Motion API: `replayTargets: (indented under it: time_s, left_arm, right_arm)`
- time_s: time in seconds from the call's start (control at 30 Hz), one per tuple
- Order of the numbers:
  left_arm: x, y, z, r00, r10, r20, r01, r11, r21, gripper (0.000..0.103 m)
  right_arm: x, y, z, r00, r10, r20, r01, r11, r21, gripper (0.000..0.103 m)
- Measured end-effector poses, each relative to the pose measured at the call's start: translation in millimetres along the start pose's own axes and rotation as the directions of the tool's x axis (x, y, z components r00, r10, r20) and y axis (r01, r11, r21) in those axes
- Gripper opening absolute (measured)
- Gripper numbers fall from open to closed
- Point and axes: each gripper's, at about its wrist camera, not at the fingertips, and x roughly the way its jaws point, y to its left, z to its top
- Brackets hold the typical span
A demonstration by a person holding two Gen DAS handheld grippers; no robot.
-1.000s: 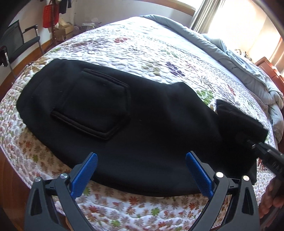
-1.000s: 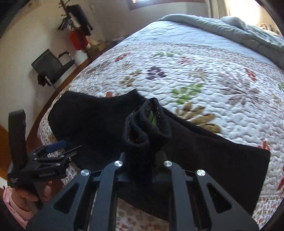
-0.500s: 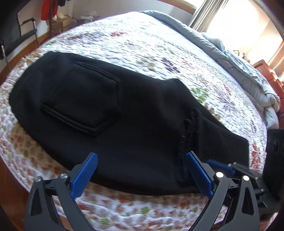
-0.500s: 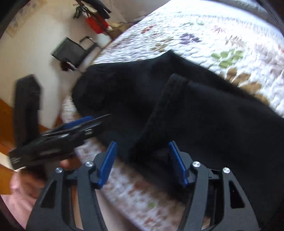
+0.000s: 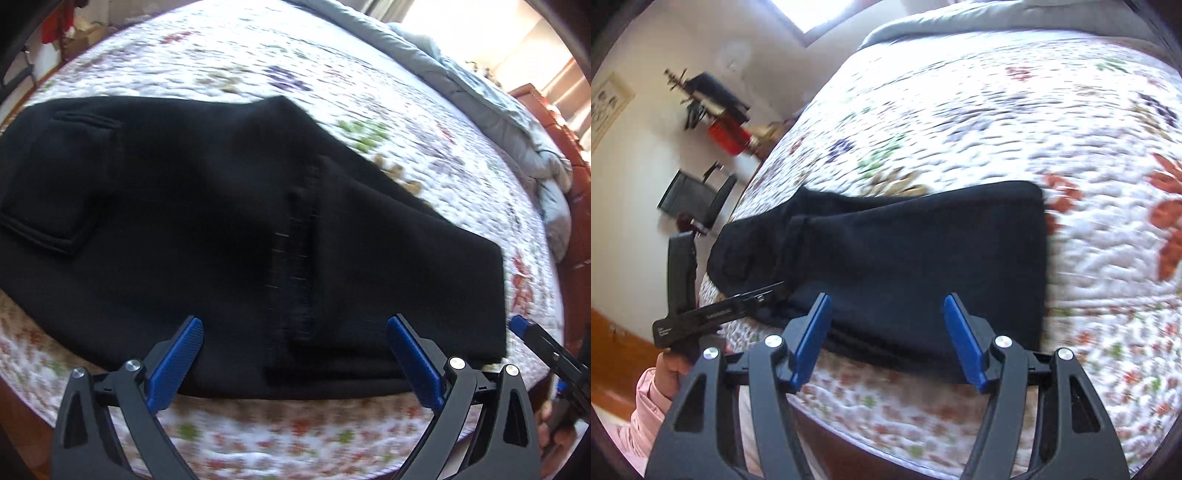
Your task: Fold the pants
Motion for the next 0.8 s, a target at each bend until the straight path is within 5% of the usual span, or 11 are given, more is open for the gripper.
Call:
replayTargets:
  time_s: [0.1,0.17,0.27,0.5,0.63,0.8]
  left_arm:
    - [8,-13,0,0.999,-0.028,-0.018,0.029,1.000,0.008,0.090]
    - [12,-16,1,1.000,0.023,-0.014,-0.023,1.000,0.006,0.050]
    - [7,-3,6,1.000,0.010,-0.001,-0.010,0.999,-0.052,0.021]
    - [-28,24,6,0.994,-0.049,0.094,0.057,0.995,-0.087,0.018]
    - [-15,37,7,0.997,-0.001,0.075,0.008,0.995,-0.095,0.018]
    - [-2,34,1,0.995,0.059,0.077,-0.056,0.998,-0.033,0.022]
  right_arm:
    - [-5,-17,0,1.000,-0.011,0.023,0.010,0.999,0.039,0.064]
    - [-8,-24,2,0.999,-0.016,0.031,0.014,0.998,0.057,0.064]
    - [-11,-30,0,0.999,-0.017,0.040,0.015,0.998,0.069,0.064]
    - [-11,-28,6,0.999,-0.010,0.048,0.007,0.998,0.062,0.064]
    - [0,-23,8,1.000,0.001,0.017,-0.002,0.999,0.036,0.064]
    - [36,-30,2,0.993,-0.083,-0.087,0.086,0.996,0.039,0.062]
